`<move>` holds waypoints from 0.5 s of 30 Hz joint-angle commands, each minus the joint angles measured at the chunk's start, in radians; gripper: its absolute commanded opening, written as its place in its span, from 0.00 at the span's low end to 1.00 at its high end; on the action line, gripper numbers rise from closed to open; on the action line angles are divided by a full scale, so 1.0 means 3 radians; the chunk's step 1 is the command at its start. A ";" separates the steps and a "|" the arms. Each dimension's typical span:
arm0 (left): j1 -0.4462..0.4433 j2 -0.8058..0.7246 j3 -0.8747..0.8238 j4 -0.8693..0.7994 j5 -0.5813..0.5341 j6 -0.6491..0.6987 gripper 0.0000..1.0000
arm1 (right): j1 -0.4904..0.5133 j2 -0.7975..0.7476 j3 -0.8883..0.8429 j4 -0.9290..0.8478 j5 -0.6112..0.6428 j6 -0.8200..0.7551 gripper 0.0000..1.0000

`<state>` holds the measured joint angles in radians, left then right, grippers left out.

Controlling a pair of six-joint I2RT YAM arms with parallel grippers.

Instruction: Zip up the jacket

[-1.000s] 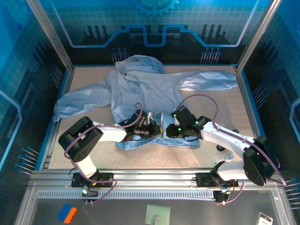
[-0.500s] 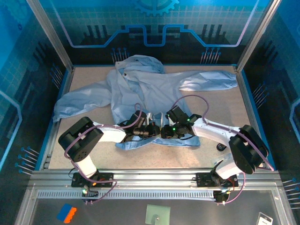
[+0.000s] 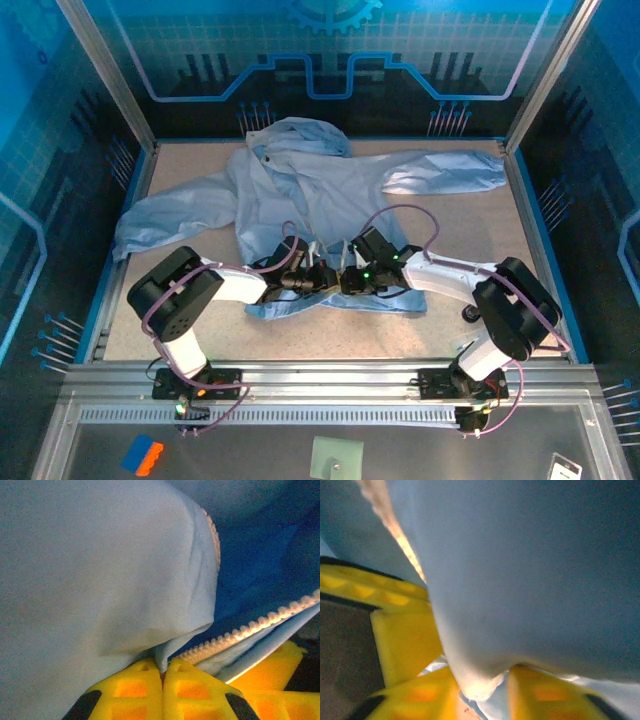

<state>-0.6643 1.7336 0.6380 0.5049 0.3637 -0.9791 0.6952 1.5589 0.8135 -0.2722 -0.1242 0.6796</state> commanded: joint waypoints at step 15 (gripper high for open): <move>0.0488 -0.0862 -0.0349 0.0266 0.0563 0.0465 0.00 | -0.0633 -0.0923 -0.0247 0.0161 -0.0819 -0.0886 0.00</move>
<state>-0.5343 1.5536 0.5507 0.5709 0.4721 -0.9321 0.5213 1.3079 0.6983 -0.1993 -0.2672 0.5301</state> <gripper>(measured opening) 0.062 0.038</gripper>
